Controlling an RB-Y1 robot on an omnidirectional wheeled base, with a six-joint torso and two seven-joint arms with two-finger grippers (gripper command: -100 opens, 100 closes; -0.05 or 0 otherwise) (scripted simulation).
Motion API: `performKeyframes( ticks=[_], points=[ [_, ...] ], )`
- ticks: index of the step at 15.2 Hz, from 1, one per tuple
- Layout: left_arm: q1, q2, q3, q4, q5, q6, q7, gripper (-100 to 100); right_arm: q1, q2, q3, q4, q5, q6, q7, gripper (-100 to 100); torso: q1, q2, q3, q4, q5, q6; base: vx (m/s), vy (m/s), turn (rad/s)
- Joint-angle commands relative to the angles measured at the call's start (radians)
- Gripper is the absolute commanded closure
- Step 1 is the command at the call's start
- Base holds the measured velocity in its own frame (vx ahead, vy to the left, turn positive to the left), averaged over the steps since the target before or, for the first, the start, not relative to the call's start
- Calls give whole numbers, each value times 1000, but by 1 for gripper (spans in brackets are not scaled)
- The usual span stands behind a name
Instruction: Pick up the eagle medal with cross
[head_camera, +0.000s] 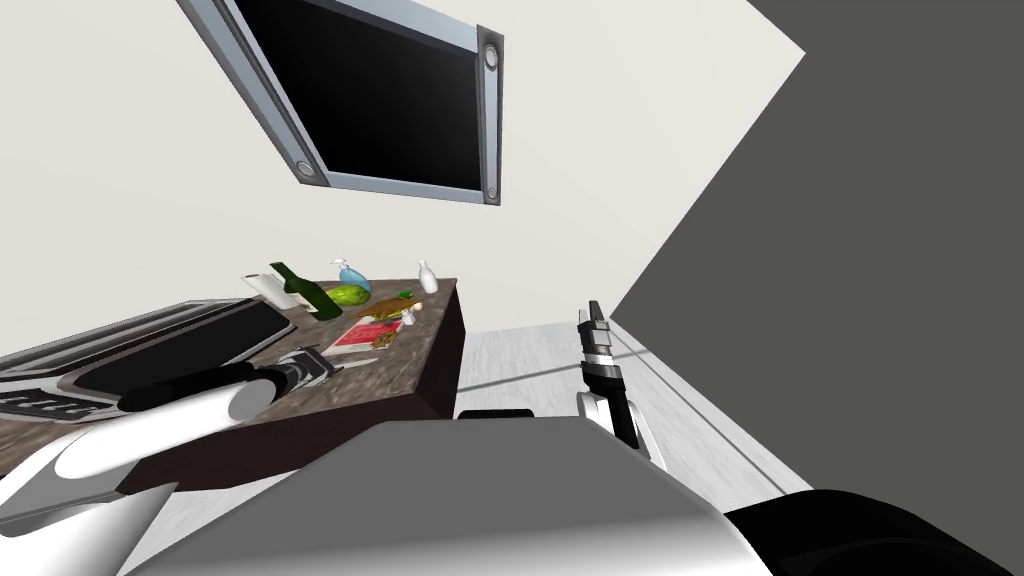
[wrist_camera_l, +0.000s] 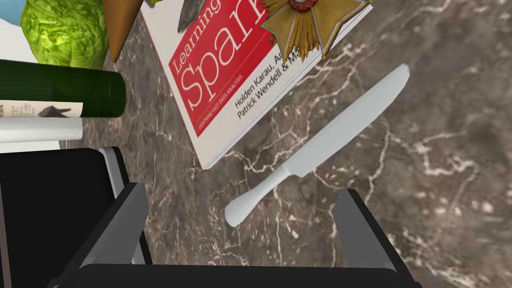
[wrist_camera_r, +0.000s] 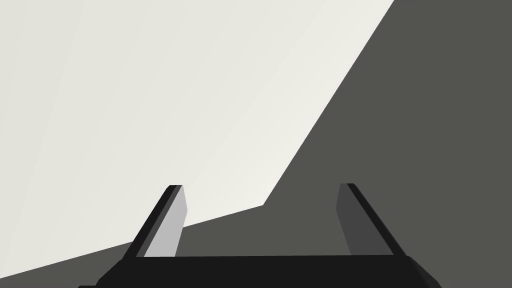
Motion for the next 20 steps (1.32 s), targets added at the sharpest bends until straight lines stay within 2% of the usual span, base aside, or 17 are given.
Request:
performKeyframes(
  ticks=[1, 2, 4, 5, 6, 8, 9, 11, 12, 14, 15, 16, 17, 19, 20],
  points=[
    [2, 1, 12, 6, 12, 49, 5, -100, 0, 0, 0, 0, 0, 0, 0, 0, 0, 0, 0, 0, 0, 0, 56, -13, -29],
    [-3, 2, 40, 23, 34, 73, 22, -100, 0, 0, 0, 0, 0, 0, 0, 0, 0, 0, 0, 0, 0, 0, 69, -18, -64],
    [-3, 2, 40, 23, 34, 113, 22, -100, 0, 0, 0, 0, 0, 0, 0, 0, 0, -1, 0, 0, 0, 0, 74, -15, -42],
    [-3, 2, 40, 23, 34, 114, 22, -100, 0, 0, 0, 0, 0, 0, 0, 0, 0, 0, 0, 0, 0, 0, 37, -4, 5],
    [-9, 3, 68, 39, 55, 150, 39, -100, 0, 0, 0, 0, 0, 0, 0, 0, 1, 1, 0, 0, 0, 0, 54, 0, -61],
    [-9, 3, 68, 39, 55, 176, 39, -100, 0, 0, 0, 0, 0, 0, 0, 0, 1, 0, 0, 0, 0, 0, 59, 1, -47],
    [-15, 3, 94, 55, 75, 209, 55, -100, 0, 0, 0, 0, 0, 0, 0, 0, 1, 1, 0, 0, 0, 0, 57, -12, -53],
    [-15, 3, 94, 55, 75, 236, 55, -100, 0, 0, 0, 0, 0, 0, 0, 0, 1, 0, 0, 0, 0, 0, 67, -4, -44],
    [-20, 3, 119, 70, 95, 268, 70, -100, 0, 0, 0, 0, 0, 0, 0, 0, 1, 0, 0, 0, 0, 0, 71, -1, -62],
    [-20, 3, 119, 70, 95, 293, 70, -100, 0, 0, 0, 0, 0, 0, 0, 0, 1, -1, 0, 0, 0, 0, 72, 3, -42],
    [-25, 3, 143, 84, 113, 328, 85, -100, 0, 0, 0, 0, 0, 0, 0, 0, 1, 0, 0, 0, 0, 0, 74, 10, -54],
    [-25, 3, 143, 84, 113, 347, 85, -100, 0, 0, 0, 0, 0, 0, 0, 0, 2, -1, 0, 0, 0, 0, 86, 17, -55],
    [-30, 2, 166, 98, 130, 370, 98, -100, 0, 0, 0, 0, 0, 0, 0, 0, 2, -1, -1, 0, 0, 0, 96, 16, -64],
    [-30, 2, 166, 98, 130, 398, 98, -100, 0, 0, 0, 0, 0, 0, 0, 0, 2, -2, -1, 0, 1, 0, 84, 15, -42],
    [-34, 1, 187, 110, 147, 431, 111, -100, 0, 0, 0, 0, 0, 0, 0, 0, 2, -1, -1, 0, 1, 0, 82, 20, -47]
  ],
)
